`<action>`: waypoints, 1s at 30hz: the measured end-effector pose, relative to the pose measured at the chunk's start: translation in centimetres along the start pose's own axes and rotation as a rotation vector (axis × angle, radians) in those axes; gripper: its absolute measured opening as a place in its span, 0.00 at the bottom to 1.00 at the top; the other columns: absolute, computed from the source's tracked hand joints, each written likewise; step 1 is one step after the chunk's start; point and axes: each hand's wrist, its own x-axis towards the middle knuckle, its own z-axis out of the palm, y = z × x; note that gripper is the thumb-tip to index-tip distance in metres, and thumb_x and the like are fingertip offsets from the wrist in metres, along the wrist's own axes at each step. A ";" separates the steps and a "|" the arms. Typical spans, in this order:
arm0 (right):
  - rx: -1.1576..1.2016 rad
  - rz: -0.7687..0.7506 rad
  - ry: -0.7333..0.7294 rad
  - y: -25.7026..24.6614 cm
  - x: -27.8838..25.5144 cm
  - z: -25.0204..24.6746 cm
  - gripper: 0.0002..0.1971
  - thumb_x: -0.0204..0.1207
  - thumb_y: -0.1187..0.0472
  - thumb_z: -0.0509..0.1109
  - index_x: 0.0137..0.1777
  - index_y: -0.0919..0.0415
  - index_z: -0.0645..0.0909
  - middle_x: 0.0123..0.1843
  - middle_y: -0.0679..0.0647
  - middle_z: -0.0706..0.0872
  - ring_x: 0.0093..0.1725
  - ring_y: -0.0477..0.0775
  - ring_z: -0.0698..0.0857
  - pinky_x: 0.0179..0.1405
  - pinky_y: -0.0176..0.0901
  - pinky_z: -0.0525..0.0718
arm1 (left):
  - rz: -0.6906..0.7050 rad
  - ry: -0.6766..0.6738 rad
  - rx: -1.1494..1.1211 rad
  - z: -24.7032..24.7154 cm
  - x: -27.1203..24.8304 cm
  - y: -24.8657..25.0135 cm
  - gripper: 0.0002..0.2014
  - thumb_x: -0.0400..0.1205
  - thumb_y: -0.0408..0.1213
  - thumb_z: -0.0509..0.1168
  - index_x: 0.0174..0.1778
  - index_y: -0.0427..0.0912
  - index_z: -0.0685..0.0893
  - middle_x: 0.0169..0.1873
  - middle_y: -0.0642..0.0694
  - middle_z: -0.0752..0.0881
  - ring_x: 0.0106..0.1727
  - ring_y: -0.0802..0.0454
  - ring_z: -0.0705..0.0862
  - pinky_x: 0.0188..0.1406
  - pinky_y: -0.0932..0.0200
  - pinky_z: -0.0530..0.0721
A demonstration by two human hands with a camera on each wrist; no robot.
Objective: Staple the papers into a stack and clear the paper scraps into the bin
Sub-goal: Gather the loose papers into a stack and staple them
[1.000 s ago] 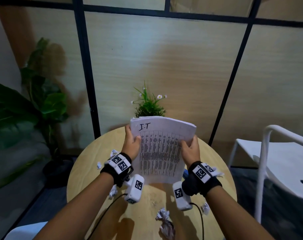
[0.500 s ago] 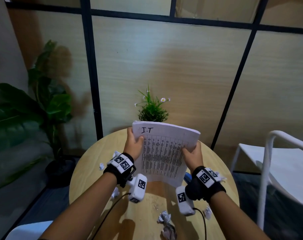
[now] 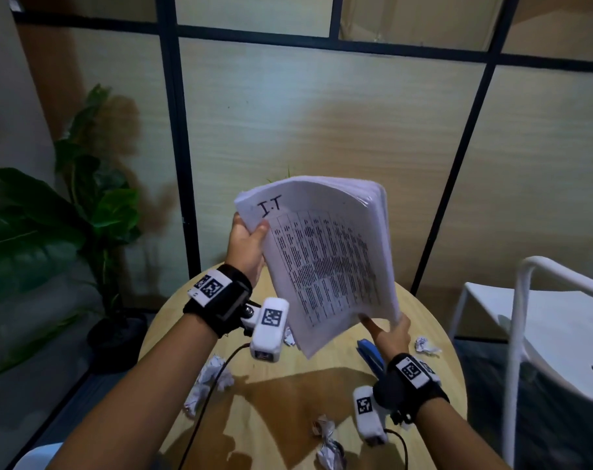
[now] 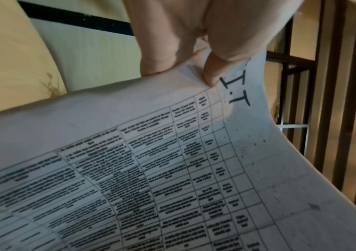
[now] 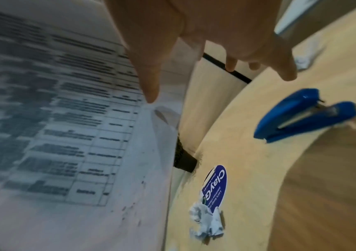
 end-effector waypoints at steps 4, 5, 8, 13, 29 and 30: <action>0.427 0.259 -0.215 1.1 -0.1 -0.2 0.47 0.63 0.48 0.82 0.77 0.47 0.57 0.58 0.59 0.78 0.55 0.60 0.78 0.54 0.60 0.76 | -0.062 -0.024 -0.101 -0.8 -0.1 0.5 0.19 0.86 0.23 0.50 0.74 0.29 0.65 0.64 0.31 0.79 0.63 0.35 0.79 0.63 0.35 0.79; 0.497 0.274 -0.273 0.8 -0.3 -0.3 0.35 0.70 0.51 0.77 0.74 0.51 0.63 0.60 0.59 0.80 0.55 0.61 0.79 0.51 0.57 0.76 | -0.080 -0.026 -0.106 -1.2 0.0 0.4 0.19 0.86 0.23 0.50 0.74 0.30 0.65 0.63 0.32 0.80 0.62 0.35 0.80 0.63 0.33 0.78; 0.551 0.138 -0.299 -1.2 -1.1 -0.8 0.11 0.81 0.62 0.65 0.62 0.61 0.76 0.56 0.60 0.84 0.50 0.61 0.82 0.45 0.54 0.81 | -0.110 0.111 -0.101 -2.5 0.2 -0.6 0.17 0.84 0.25 0.56 0.69 0.35 0.65 0.62 0.37 0.80 0.61 0.37 0.82 0.62 0.30 0.78; 0.317 -0.186 -0.102 -4.0 -0.3 -1.6 0.04 0.77 0.66 0.66 0.47 0.63 0.82 0.45 0.60 0.87 0.41 0.58 0.82 0.39 0.47 0.80 | 0.061 0.469 0.432 -5.4 0.5 -1.7 0.52 0.66 0.37 0.77 0.80 0.49 0.49 0.78 0.32 0.59 0.79 0.37 0.64 0.78 0.42 0.64; -0.187 -0.952 -0.002 -10.2 -4.0 -2.4 0.09 0.72 0.61 0.74 0.49 0.61 0.79 0.43 0.50 0.82 0.42 0.48 0.81 0.43 0.40 0.78 | 0.360 -0.257 0.969 0.4 -3.5 0.0 0.08 0.74 0.27 0.71 0.30 0.41 0.85 0.23 0.53 0.81 0.26 0.66 0.79 0.27 0.66 0.71; -0.206 -0.903 0.042 -10.3 -3.4 -2.8 0.14 0.70 0.60 0.76 0.53 0.60 0.78 0.48 0.51 0.82 0.47 0.50 0.81 0.48 0.43 0.79 | 0.313 -0.229 0.869 0.2 -3.5 0.1 0.10 0.73 0.28 0.73 0.28 0.42 0.84 0.22 0.54 0.80 0.23 0.69 0.76 0.28 0.69 0.73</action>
